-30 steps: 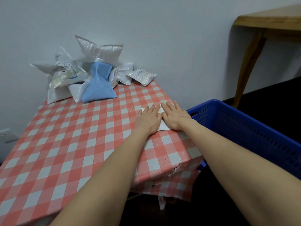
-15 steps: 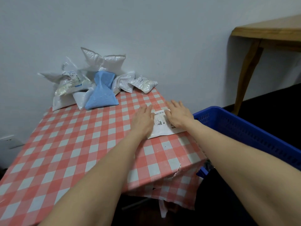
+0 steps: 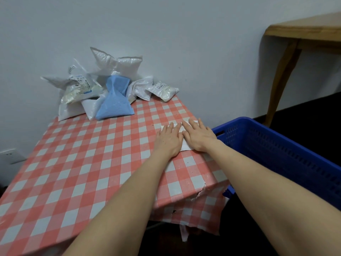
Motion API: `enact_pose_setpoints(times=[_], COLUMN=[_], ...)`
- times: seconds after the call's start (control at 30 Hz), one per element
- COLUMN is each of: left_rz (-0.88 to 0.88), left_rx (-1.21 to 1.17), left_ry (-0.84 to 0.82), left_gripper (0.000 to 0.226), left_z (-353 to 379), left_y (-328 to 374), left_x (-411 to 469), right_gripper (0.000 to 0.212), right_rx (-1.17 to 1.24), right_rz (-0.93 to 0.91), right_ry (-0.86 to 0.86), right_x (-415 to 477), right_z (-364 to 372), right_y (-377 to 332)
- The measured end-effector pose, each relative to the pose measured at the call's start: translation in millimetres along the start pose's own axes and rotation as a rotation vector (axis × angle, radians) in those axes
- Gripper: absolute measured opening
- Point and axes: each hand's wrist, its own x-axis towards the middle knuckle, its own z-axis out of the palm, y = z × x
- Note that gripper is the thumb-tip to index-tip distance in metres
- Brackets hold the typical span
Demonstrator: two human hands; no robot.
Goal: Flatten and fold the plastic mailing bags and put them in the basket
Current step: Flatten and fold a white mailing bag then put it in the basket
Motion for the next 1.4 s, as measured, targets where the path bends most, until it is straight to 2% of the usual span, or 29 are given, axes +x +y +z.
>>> enact_pose_setpoints(times=[0.73,0.8,0.87,0.93,1.0,1.1,1.2,1.3,1.4], left_rz=[-0.036,-0.030,-0.044,-0.122,-0.222,-0.328,-0.309,-0.267,-0.248], left_rx=[-0.009,-0.070,-0.162,-0.253,-0.280,-0.272,-0.304,-0.353,-0.396], left_ry=[-0.029,-0.082,-0.080,0.005,0.070,0.039,0.035,0.036,0.065], left_gripper=[0.051,0.051,0.053,0.053,0.054,0.055,0.054,0.055,0.056], left_z=[1.1,-2.4,-9.8,-18.0,-25.0,-31.0,-35.7,-36.8,-39.1], left_y=[0.4,-3.1,-6.9,-9.5,-9.4,-1.3,13.3,26.2,37.9], left_x=[0.2,2.7,4.4,2.6,0.8,-1.2,1.6,4.6,5.0], right_gripper=[0.054,0.054,0.060,0.063,0.065,0.075,0.079,0.064,0.046], right_rx=[0.028,0.113,0.310,0.499,0.550,0.602,0.731,0.799,0.844], right_rz=[0.009,0.000,0.029,0.157,0.302,0.333,0.334,0.351,0.394], right_ry=[-0.009,-0.014,0.044,0.174,0.242,0.043,-0.116,-0.134,-0.005], right_x=[-0.4,1.2,1.3,-1.3,-7.3,-20.2,-30.0,-33.9,-34.9], right_z=[1.9,0.7,-6.6,-15.5,-23.5,-29.9,-31.8,-30.8,-29.9], right_y=[-0.4,2.5,7.5,14.9,24.0,32.8,36.0,38.8,48.7])
